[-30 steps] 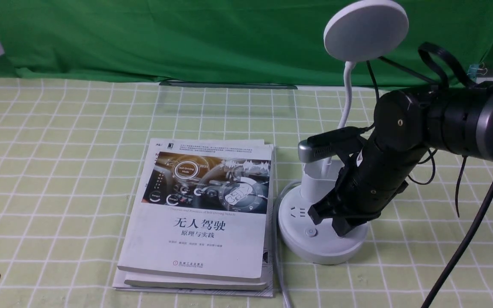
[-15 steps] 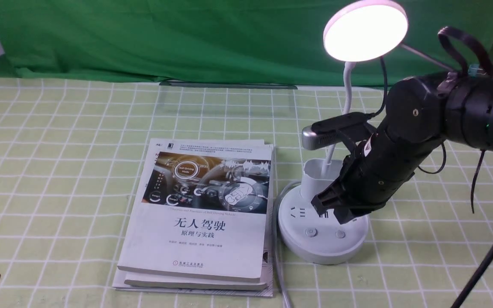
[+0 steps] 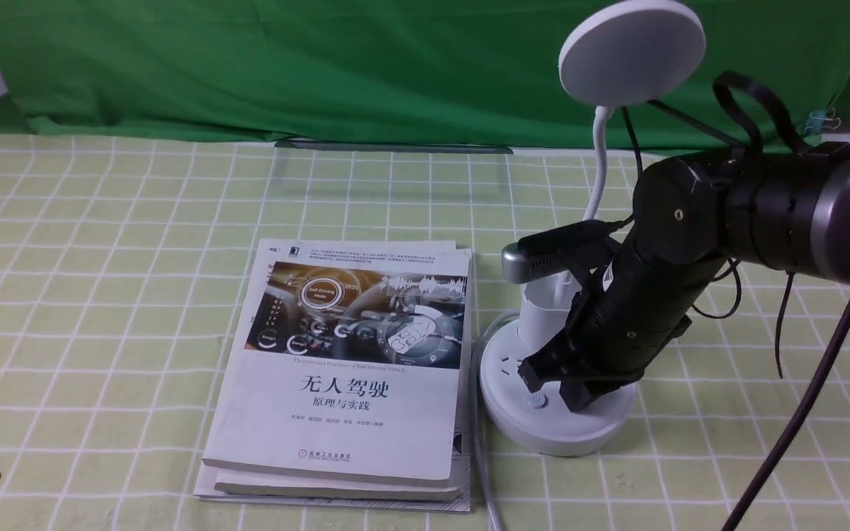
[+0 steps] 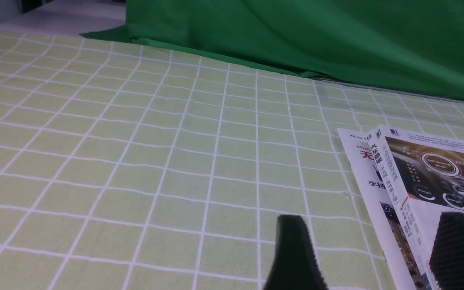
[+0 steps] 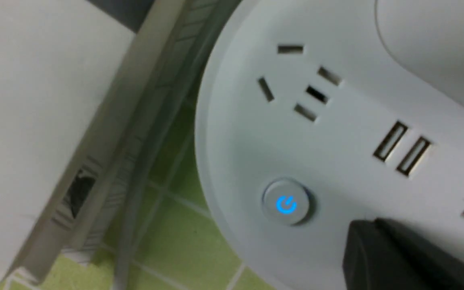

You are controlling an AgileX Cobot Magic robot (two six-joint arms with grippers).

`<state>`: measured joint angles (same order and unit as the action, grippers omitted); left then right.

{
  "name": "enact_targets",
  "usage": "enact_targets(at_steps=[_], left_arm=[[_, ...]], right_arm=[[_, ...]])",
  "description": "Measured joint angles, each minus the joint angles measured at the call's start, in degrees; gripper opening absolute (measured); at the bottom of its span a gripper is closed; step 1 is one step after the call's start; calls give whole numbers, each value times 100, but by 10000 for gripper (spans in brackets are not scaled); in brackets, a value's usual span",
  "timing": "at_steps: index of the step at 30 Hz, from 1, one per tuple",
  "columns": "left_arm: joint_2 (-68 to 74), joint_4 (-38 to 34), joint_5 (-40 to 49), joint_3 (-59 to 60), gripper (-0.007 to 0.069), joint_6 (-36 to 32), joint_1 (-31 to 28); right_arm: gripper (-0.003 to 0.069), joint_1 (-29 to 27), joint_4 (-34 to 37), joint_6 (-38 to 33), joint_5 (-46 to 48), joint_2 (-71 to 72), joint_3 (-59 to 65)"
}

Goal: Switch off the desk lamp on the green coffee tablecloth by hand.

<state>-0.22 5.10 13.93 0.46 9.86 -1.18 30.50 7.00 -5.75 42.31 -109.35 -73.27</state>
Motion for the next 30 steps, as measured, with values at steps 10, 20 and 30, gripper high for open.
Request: enact_targets(at_steps=[10,20,30], left_arm=[[0,0,0,0,410,0,0],[0,0,0,0,410,0,0],[0,0,0,0,410,0,0]], right_arm=[[45,24,-74,28,-86,178,48],[50,24,-185,202,19,1670,647],[55,24,-202,260,356,3941,2301]])
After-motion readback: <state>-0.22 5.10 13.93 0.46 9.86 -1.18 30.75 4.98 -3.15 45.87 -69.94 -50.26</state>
